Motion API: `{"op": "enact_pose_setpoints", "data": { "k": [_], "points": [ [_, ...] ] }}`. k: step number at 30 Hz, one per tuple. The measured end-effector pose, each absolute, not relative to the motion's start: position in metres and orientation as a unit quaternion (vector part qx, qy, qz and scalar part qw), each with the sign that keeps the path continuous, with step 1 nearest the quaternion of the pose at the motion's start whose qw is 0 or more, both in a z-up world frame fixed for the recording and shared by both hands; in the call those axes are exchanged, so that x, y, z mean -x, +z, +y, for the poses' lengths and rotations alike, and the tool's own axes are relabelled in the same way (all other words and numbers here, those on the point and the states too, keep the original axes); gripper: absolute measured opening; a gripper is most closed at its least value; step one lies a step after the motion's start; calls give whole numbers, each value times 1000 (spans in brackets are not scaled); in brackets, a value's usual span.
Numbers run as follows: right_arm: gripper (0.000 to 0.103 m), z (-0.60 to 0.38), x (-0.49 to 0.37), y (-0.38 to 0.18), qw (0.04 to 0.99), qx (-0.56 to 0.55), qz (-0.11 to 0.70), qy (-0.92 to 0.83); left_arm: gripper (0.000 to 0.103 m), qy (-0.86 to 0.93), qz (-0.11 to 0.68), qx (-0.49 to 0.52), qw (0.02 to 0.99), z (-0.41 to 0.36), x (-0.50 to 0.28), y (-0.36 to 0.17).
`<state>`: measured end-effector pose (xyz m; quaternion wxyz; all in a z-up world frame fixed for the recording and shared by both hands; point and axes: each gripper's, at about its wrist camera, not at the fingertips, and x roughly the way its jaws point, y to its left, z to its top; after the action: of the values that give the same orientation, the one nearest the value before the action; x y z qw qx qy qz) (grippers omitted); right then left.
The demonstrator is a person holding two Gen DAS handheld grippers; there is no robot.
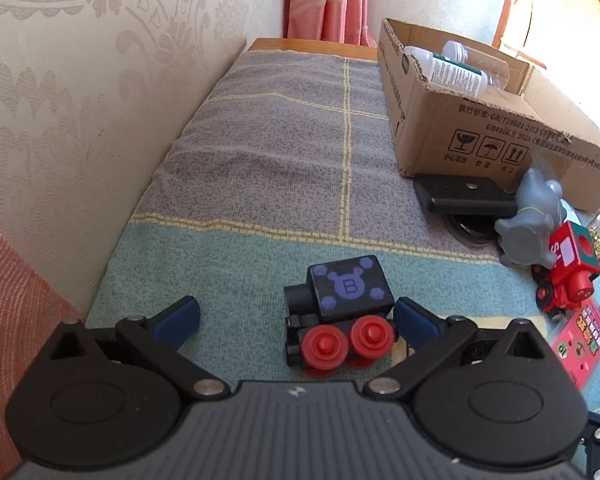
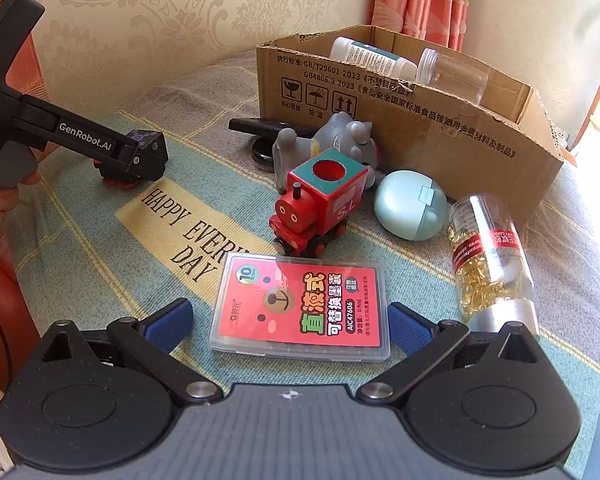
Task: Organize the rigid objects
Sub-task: 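Move left gripper to the black toy train car while right gripper approaches the pink card case, then grasp the black train car with left gripper while right gripper grasps the pink card case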
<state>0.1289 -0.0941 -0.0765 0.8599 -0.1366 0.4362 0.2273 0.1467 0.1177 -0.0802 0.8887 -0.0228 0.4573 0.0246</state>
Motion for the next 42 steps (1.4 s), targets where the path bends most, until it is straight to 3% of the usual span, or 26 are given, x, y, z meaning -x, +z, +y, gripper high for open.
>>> {"op": "enact_pose_setpoints", "data": {
  "k": [14, 17, 20, 33, 42],
  "points": [
    [103, -97, -126, -75, 862, 138, 426, 238, 102, 75, 419, 30, 904, 105, -127, -83],
    [103, -98, -127, -76, 861, 139, 423, 244, 95, 74, 423, 29, 903, 98, -126, -80],
    [103, -98, -128, -76, 861, 141, 421, 249, 82, 66, 427, 37, 901, 92, -125, -76],
    [103, -98, -130, -76, 859, 143, 420, 253, 56, 20, 420, 23, 907, 72, -139, -73],
    [103, -90, -139, -76, 860, 138, 432, 234, 54, 14, 414, 24, 910, 72, -138, -73]
  ]
}}
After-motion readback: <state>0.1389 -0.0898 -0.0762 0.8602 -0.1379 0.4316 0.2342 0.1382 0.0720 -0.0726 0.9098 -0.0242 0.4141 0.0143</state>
